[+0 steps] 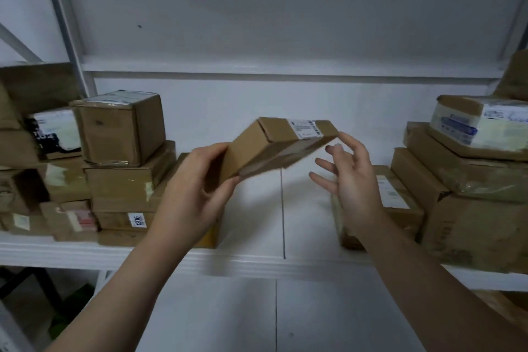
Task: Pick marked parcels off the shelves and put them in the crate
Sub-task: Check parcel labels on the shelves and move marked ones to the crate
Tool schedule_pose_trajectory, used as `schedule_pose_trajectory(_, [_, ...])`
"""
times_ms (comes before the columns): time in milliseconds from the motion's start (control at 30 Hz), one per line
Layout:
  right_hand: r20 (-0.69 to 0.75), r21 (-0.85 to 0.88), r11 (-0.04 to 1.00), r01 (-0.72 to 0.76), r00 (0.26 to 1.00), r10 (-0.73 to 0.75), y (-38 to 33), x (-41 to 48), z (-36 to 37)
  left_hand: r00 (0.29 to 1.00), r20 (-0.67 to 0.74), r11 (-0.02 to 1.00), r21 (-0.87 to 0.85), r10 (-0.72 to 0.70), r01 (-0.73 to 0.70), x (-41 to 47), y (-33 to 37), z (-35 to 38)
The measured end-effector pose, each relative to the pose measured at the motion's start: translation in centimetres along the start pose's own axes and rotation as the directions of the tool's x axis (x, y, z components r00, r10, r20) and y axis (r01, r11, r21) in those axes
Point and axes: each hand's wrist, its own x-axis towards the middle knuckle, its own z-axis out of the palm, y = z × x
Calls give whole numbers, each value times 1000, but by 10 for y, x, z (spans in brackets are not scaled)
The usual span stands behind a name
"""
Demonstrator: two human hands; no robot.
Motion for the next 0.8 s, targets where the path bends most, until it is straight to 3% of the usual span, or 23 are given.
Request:
schedule_pose_trajectory(133, [137,239,956,-170,981,140,-7,-8,46,960,59,913,300,272,-277,9,-21,-16])
schedule_pose_trajectory(267, [246,104,975,-194,955,164,14,-19,88,918,157,810,433,364,-395,4,-55,-26])
schedule_pose_trajectory(400, [188,-37,992,-122,974,127,41,-22,117,924,258,794,479,281,-375,-1,-76,-36])
schedule_pose_trajectory(567, [128,-270,960,70,991,-36,71,-33,136,896,443,788,540,33,-296,-12,-96,-35])
schedule_pose_trajectory(800, [87,-353,928,120,992,-95,83,-34,146,909,418,804,541,-1,-248,-12,-105,-34])
